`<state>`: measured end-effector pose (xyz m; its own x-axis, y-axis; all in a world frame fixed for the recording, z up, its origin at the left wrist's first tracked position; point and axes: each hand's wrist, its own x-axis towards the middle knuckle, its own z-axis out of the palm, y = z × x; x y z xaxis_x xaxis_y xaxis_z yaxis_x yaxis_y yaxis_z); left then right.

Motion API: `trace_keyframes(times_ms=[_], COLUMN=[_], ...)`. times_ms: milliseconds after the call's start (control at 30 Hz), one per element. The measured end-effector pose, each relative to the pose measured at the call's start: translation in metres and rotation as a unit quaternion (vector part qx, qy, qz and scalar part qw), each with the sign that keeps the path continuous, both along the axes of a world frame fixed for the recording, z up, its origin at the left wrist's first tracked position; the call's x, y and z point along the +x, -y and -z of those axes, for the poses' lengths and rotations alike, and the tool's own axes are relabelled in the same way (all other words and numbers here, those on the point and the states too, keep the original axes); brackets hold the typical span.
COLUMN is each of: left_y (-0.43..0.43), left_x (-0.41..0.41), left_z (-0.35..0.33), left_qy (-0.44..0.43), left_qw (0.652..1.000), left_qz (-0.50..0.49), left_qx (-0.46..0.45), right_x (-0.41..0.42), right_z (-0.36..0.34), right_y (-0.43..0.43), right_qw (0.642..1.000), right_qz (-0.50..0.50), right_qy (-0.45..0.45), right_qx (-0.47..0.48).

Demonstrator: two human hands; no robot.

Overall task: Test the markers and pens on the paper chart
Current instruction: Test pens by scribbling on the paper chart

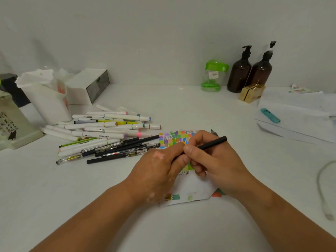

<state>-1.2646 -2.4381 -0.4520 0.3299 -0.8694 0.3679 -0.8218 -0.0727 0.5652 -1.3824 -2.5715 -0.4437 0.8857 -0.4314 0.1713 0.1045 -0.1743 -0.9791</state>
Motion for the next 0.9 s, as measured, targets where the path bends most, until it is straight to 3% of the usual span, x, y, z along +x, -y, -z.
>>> trace_keyframes(times_ms=[100, 200, 400, 567, 900], left_y=[-0.001, -0.004, 0.0, -0.003, -0.002], left_x=[0.004, 0.013, 0.018, 0.025, 0.027], left_z=[0.003, 0.012, 0.023, 0.023, 0.024], left_qy=[-0.022, 0.025, 0.063, 0.063, 0.058], left_qw=[1.0, 0.994, 0.989, 0.988, 0.988], left_qz=[0.014, -0.013, -0.03, -0.046, -0.054], left_qx=[0.016, 0.101, 0.128, 0.134, 0.135], right_x=[0.002, -0.002, -0.003, -0.002, 0.001], right_z=[-0.001, -0.005, 0.0, 0.007, 0.01], right_y=[0.004, 0.018, 0.014, 0.007, 0.007], right_qw=[0.998, 0.981, 0.982, 0.98, 0.966], right_qz=[0.042, 0.13, 0.104, 0.112, 0.148], right_qy=[0.024, 0.047, -0.054, -0.156, -0.19], right_qx=[0.041, 0.136, 0.149, -0.044, -0.094])
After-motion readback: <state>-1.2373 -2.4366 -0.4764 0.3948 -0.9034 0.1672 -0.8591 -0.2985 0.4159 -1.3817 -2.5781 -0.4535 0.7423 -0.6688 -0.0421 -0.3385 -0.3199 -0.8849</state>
